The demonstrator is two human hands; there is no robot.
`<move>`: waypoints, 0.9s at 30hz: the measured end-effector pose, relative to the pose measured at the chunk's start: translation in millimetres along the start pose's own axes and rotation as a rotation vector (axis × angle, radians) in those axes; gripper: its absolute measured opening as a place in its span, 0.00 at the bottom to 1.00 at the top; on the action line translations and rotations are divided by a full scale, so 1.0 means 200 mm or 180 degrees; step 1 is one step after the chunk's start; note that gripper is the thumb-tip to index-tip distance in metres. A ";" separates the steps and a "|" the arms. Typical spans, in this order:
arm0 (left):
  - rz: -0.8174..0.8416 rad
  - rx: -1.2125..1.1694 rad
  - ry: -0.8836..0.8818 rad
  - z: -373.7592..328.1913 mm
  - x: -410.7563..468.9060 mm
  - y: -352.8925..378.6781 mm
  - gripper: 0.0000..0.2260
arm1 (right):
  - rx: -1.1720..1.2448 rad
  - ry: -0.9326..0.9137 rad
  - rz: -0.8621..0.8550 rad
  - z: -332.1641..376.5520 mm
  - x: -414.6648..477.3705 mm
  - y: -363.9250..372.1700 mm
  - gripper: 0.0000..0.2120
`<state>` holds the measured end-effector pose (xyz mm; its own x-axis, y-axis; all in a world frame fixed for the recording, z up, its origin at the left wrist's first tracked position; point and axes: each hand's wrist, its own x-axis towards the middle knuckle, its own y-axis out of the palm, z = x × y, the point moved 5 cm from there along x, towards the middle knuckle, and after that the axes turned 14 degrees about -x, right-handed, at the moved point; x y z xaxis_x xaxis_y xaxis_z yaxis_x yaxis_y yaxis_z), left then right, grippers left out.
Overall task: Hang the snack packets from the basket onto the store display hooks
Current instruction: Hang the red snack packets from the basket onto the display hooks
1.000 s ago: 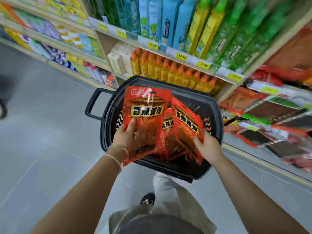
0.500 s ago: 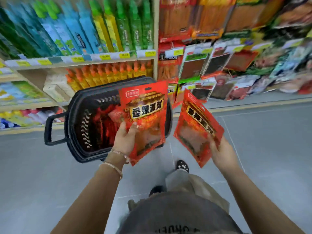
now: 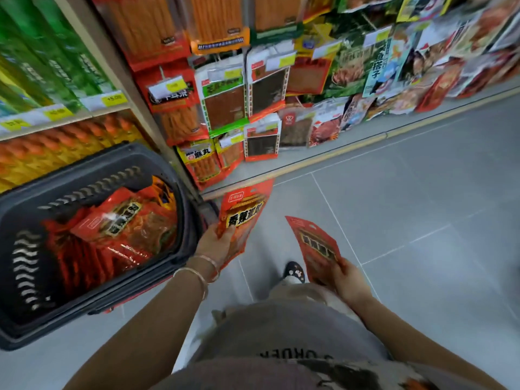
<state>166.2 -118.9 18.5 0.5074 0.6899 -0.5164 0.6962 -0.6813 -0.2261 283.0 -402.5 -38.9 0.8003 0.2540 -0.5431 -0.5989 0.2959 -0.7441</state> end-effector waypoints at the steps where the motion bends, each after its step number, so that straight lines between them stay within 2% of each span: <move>1: -0.0063 -0.0054 -0.0026 -0.01 0.01 0.07 0.12 | -0.0067 0.0002 0.0006 -0.02 0.05 -0.06 0.15; 3: -0.0250 -0.0171 -0.0093 -0.04 0.05 0.16 0.13 | -0.0105 -0.0027 -0.0081 -0.04 0.16 -0.19 0.18; 6: -0.0473 -0.0152 -0.0303 -0.10 0.14 0.24 0.20 | -0.0148 -0.0114 -0.0089 0.01 0.33 -0.38 0.24; 8: -0.0560 -0.0151 -0.0296 -0.20 0.21 0.26 0.23 | -0.0237 -0.0262 -0.0242 0.09 0.44 -0.52 0.24; 11: -0.0573 -0.0135 0.0063 -0.44 0.31 0.30 0.24 | 0.0090 -0.0760 -0.0535 0.30 0.60 -0.72 0.18; 15: -0.0721 -0.0465 0.0782 -0.84 0.42 0.28 0.19 | 0.0335 -0.1208 -0.0958 0.63 0.79 -0.97 0.14; 18: -0.0842 -0.0681 0.1343 -1.16 0.50 0.22 0.13 | 0.0571 -0.1535 -0.1355 0.91 0.88 -1.19 0.13; 21: -0.1041 -0.0837 0.1534 -1.44 0.58 0.11 0.03 | 0.0773 -0.1983 -0.1836 1.22 0.89 -1.44 0.11; 23: -0.1171 -0.0964 0.1735 -1.62 0.62 0.03 0.06 | 0.0888 -0.2165 -0.2063 1.41 0.91 -1.59 0.12; 27: -0.1427 -0.0973 0.2100 -1.92 0.64 -0.15 0.09 | 0.1130 -0.2346 -0.2069 1.72 0.95 -1.82 0.18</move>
<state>404.4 84.1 276.3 0.2769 0.9445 0.1770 0.9602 -0.2791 -0.0123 643.5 -145.8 263.1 0.8273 0.4124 0.3816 -0.1285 0.8001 -0.5860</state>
